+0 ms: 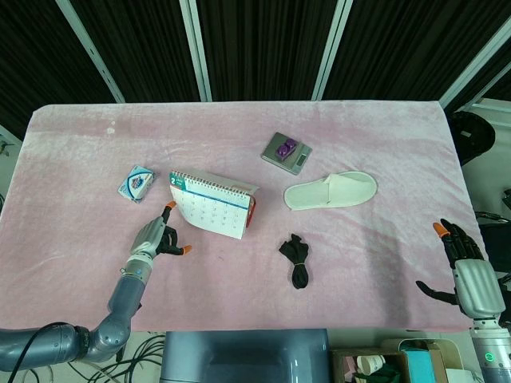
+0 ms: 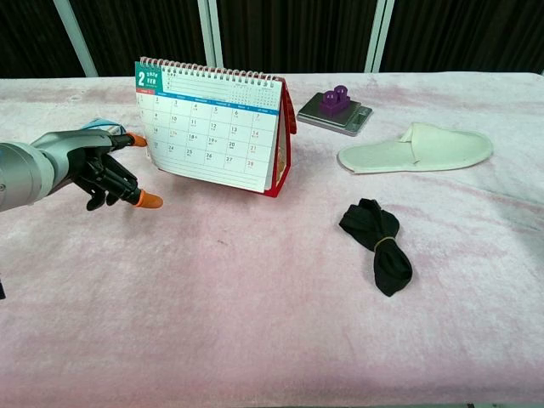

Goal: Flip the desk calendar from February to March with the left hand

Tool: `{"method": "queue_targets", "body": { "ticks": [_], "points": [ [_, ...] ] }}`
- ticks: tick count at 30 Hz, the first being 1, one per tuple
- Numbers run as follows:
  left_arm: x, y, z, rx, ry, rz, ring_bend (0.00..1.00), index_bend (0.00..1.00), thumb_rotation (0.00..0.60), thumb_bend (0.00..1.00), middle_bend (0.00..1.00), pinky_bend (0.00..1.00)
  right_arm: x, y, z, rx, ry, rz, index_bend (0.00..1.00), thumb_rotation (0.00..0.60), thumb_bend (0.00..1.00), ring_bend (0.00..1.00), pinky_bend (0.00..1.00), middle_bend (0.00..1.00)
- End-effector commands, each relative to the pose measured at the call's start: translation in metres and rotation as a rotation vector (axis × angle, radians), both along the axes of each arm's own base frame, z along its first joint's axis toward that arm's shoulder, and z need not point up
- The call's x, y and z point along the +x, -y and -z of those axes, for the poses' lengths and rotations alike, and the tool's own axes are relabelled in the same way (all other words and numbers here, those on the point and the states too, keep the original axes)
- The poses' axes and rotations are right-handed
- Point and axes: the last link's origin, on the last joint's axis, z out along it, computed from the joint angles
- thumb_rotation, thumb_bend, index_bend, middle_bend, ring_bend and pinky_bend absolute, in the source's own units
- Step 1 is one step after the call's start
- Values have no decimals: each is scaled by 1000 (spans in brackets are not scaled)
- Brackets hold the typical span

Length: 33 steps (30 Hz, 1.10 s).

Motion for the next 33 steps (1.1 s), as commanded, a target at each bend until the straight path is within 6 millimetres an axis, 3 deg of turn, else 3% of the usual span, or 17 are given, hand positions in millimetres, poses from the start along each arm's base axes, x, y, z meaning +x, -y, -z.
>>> {"method": "queue_targets", "body": {
  "ticks": [1,33],
  "points": [
    [0,0,0,0,1,0,707,0,600,209,757,789,0,0,0,0,0,0,0,600,8,0,102,0],
    [1,1,2,-1,-1,-1,707,0,600,210,757,789,0,0,0,1,0,-1,0,600,8,0,102,0]
  ]
}}
